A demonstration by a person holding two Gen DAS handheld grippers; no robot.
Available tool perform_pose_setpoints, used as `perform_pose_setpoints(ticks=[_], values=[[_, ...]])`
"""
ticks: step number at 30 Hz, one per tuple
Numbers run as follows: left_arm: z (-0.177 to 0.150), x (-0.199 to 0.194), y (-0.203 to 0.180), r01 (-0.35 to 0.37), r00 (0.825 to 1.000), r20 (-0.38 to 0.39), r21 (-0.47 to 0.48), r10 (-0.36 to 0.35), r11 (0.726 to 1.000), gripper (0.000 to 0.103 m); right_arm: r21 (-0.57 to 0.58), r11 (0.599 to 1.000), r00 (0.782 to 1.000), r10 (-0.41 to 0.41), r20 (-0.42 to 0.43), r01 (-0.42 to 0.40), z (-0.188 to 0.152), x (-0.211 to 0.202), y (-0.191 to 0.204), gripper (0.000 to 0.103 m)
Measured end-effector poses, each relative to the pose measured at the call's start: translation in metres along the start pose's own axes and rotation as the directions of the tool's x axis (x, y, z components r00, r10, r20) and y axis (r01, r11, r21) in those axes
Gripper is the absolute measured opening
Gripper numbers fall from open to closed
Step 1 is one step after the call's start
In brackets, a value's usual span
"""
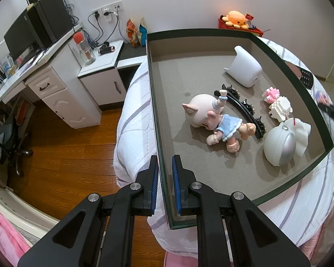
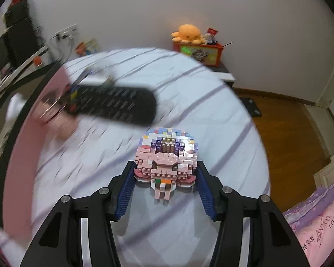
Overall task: Organize rigid objects
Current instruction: 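Grasp the pink pixel-block figure on the bed with the right tool, then carry the pixel-block figure into the box and release it beside the pig doll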
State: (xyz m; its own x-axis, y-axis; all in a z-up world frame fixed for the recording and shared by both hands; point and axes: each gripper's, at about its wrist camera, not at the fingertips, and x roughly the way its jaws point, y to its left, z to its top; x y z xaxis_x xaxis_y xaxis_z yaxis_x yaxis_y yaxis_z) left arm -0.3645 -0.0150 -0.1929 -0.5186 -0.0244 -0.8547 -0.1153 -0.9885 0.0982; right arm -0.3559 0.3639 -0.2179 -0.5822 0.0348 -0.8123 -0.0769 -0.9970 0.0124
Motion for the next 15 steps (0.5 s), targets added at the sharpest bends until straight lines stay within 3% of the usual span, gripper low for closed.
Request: perform_pose_setpoints(ticks=[4,11,13,15], values=[[-0.001,-0.001,0.000,0.003,1.000,0.002,0.001,-0.003,1.000,0.012,0.005,1.000,1.000,0.020,0.005,-0.020,-0.017,-0.014,0.006,0.055],[-0.003,-0.001,-0.001,0.012,1.000,0.003,-0.005,-0.012,1.000,0.012,0.006,1.000,1.000,-0.006,0.019,0.006,-0.011,-0.006,0.010,0.061],[-0.002,-0.001,-0.001,0.014,1.000,0.004,-0.005,-0.014,1.000,0.012,0.004,1.000,1.000,-0.005,0.028,0.005,-0.010,-0.005,0.009,0.053],[-0.002,-0.001,-0.001,0.018,1.000,0.004,-0.004,-0.018,1.000,0.012,0.012,1.000,1.000,0.001,0.028,-0.001,-0.009,-0.008,0.009,0.053]])
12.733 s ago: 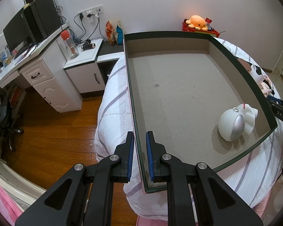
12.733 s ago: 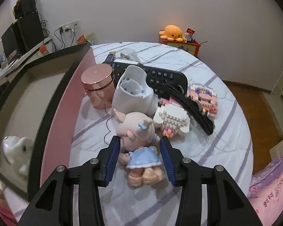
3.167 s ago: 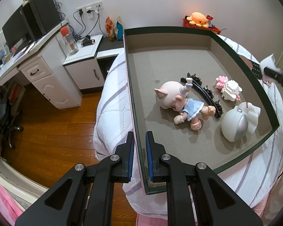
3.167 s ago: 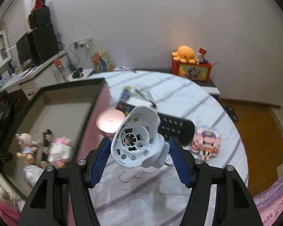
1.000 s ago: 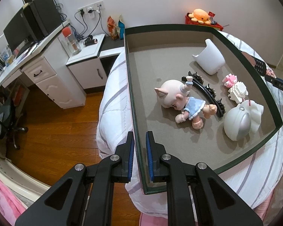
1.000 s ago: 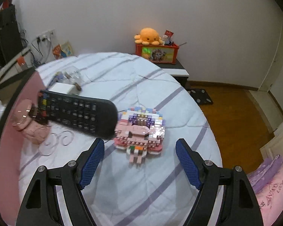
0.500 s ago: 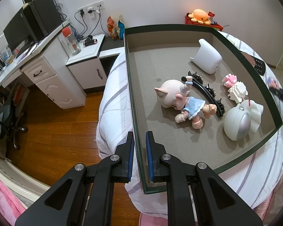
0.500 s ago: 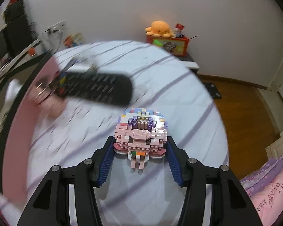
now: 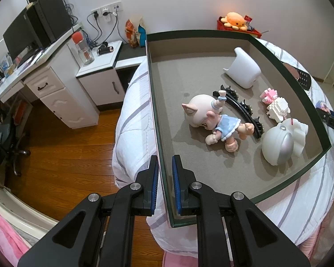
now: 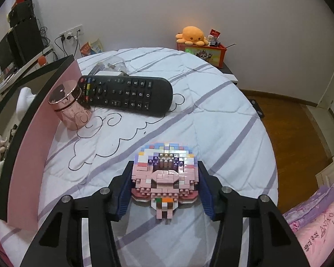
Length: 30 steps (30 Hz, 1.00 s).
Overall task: Organize rigid objects
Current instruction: 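Carry the pixel-block figure into the box and release it beside the pig doll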
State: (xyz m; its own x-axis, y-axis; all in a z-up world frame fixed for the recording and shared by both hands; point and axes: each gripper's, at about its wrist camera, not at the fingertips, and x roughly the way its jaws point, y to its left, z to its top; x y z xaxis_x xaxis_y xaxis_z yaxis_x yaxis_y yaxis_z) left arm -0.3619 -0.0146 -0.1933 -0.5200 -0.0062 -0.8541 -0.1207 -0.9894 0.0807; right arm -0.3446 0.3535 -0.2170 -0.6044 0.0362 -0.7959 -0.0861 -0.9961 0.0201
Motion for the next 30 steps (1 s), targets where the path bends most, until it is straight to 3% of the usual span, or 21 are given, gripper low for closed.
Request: perform_pose_setpoints(ticks=[7,13,19,30], values=[[-0.001,0.000,0.001,-0.001,1.000,0.002,0.004,0.001,1.000,0.012,-0.025,0.998,0.996,0.061,0.062,-0.060,0.008,-0.030,0.022,0.053],[0.000,0.000,0.002,-0.001,1.000,0.004,0.001,0.001,1.000,0.012,-0.156,0.971,0.970,0.203,0.131,-0.182,0.030,-0.066,0.087,0.053],[0.000,0.000,0.003,0.002,1.000,0.005,0.000,-0.002,1.000,0.012,-0.317,0.915,0.958,0.282,0.061,-0.249,0.038,-0.056,0.171,0.053],[0.001,-0.001,0.005,0.012,1.000,0.006,-0.002,-0.012,1.000,0.012,-0.475,0.850,0.973,0.216,-0.082,-0.228,0.024,-0.016,0.250,0.054]])
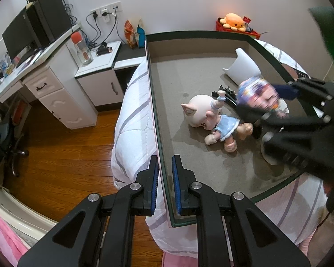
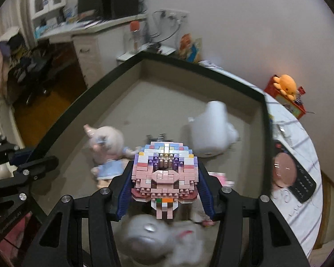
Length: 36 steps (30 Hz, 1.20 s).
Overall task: Organize rigid objects
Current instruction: 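Carry the pixel-block figure into the box and release it beside the pig doll, then grasp the rose-gold round jar with the right tool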
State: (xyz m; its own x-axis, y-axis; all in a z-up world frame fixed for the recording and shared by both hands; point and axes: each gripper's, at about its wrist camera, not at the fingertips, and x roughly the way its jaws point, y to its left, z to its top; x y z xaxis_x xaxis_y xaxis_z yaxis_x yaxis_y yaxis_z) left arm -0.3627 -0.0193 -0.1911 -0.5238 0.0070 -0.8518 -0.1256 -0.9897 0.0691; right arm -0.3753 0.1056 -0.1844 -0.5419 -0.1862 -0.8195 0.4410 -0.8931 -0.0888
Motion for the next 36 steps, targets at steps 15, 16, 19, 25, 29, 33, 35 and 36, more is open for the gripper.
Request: perform_pose_setpoints(ticks=[15,16,19,25,29,33,35,36], values=[[0.001,0.001,0.000,0.002,1.000,0.000,0.002,-0.002,1.000,0.013,0.039,0.996,0.997,0.078,0.003,-0.078,-0.002,-0.003,0.005,0.063],[0.001,0.001,0.001,0.002,1.000,0.000,0.002,-0.002,1.000,0.013,0.043,0.997,0.997,0.070,0.011,-0.071,-0.002,-0.006,0.004,0.065],[0.001,0.001,0.000,0.002,1.000,0.000,0.002,-0.002,1.000,0.013,0.071,0.996,0.997,0.054,0.053,-0.058,-0.004,-0.018,-0.006,0.066],[0.001,0.001,0.001,0.000,1.000,-0.001,0.004,0.000,1.000,0.013,0.180,0.984,0.987,-0.021,0.158,-0.008,-0.012,-0.051,-0.048,0.066],[0.000,0.001,0.001,0.000,1.000,-0.001,0.004,0.000,1.000,0.013,0.297,0.952,0.975,-0.137,0.176,0.080,-0.027,-0.070,-0.095,0.067],[0.000,0.002,0.002,-0.004,1.000,-0.002,0.003,0.004,1.000,0.012,0.364,0.920,0.972,-0.203,0.118,0.148,-0.037,-0.063,-0.133,0.069],[0.000,0.002,0.002,-0.003,1.000,-0.002,0.002,0.003,1.000,0.012,0.374,0.917,0.976,-0.188,0.107,0.135,-0.039,-0.055,-0.141,0.069],[0.000,0.002,0.002,-0.004,1.000,-0.002,0.003,0.004,1.000,0.012,0.369,0.919,0.978,-0.183,0.099,0.135,-0.038,-0.051,-0.143,0.069]])
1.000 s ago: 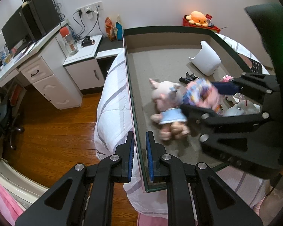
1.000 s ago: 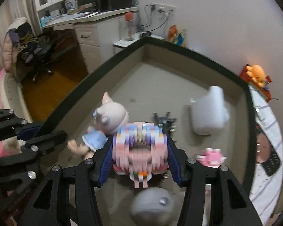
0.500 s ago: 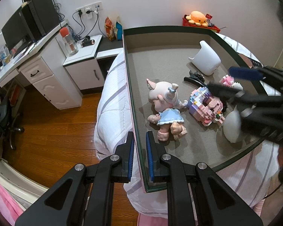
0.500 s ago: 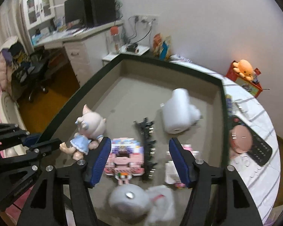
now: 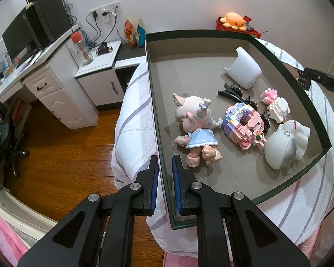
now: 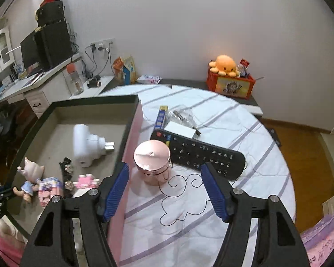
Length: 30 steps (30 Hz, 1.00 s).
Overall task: Organize rigid objects
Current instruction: 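Grasp the rose-gold round jar with the right tool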
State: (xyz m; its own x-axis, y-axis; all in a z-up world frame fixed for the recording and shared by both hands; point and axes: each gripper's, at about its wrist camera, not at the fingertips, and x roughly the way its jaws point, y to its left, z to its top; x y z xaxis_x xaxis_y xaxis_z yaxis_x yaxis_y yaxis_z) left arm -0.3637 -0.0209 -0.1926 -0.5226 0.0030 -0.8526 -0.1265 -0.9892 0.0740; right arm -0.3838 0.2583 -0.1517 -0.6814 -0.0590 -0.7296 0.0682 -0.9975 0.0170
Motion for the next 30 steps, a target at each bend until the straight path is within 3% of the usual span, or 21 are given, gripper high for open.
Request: perform_pose_setpoints(ticks=[4,11,18,20,21,30], values=[[-0.001,0.002,0.000,-0.002,1.000,-0.004,0.002,0.002,1.000,0.012,-0.018,1.000,1.000,-0.012,-0.028,0.012,0.000,0.018,-0.006,0.069],[0.000,0.004,0.000,-0.001,1.000,-0.011,0.005,0.001,1.000,0.012,-0.018,0.998,0.997,0.052,-0.064,-0.053,0.002,0.039,-0.009,0.069],[0.001,0.004,0.000,-0.001,1.000,-0.011,0.005,0.001,1.000,0.012,-0.026,0.998,0.994,0.061,-0.086,-0.064,0.004,0.056,-0.007,0.069],[0.001,0.004,0.000,-0.001,1.000,-0.013,0.005,0.001,1.000,0.012,-0.021,0.997,0.994,0.079,-0.076,-0.081,0.004,0.056,-0.008,0.060],[0.001,0.004,0.000,-0.001,1.000,-0.012,0.006,0.001,1.000,0.012,-0.019,0.995,0.992,0.095,-0.081,-0.097,0.003,0.057,-0.007,0.048],[0.001,0.004,-0.001,-0.001,1.000,-0.012,0.006,0.001,1.000,0.012,-0.031,0.998,0.998,0.056,-0.032,-0.057,0.004,0.034,-0.005,0.048]])
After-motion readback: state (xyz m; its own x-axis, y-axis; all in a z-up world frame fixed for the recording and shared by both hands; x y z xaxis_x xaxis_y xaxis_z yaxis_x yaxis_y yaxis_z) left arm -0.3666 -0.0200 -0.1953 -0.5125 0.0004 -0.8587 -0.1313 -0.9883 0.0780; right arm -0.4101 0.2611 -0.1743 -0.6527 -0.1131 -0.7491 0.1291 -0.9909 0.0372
